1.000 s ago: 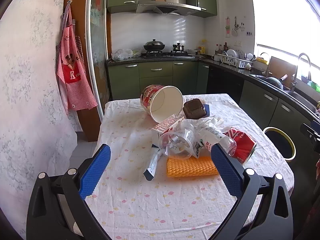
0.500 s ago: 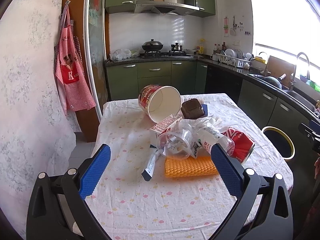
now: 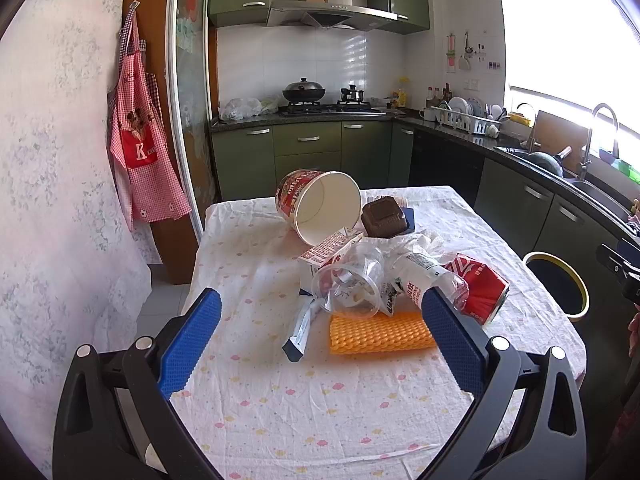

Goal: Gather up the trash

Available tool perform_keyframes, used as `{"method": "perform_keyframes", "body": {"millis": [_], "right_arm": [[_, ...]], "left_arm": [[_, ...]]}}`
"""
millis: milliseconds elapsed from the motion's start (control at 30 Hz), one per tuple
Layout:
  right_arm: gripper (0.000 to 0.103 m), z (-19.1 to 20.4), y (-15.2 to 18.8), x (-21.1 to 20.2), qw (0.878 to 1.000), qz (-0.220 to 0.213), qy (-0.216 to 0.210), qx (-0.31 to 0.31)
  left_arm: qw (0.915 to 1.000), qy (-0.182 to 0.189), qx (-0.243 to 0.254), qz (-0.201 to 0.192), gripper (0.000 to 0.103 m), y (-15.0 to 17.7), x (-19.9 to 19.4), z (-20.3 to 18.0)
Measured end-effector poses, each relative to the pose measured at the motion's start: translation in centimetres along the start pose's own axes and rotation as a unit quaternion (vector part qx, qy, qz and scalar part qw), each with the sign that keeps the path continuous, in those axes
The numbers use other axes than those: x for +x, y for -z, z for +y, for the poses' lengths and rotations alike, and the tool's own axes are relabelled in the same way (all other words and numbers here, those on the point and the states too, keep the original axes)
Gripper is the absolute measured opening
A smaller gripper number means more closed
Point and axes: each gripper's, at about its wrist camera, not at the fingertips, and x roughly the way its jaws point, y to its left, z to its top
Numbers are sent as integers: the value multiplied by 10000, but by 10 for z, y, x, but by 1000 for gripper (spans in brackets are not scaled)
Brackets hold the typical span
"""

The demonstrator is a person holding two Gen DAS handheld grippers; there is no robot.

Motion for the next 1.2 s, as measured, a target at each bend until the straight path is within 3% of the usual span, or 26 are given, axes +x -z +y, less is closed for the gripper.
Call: {"method": "perform_keyframes", "body": {"millis": [1200], "right_arm": [[97, -2, 2, 5, 10000, 62, 0, 29]], "left_arm": [[9999, 12, 125, 70, 99, -1, 5, -3]]}}
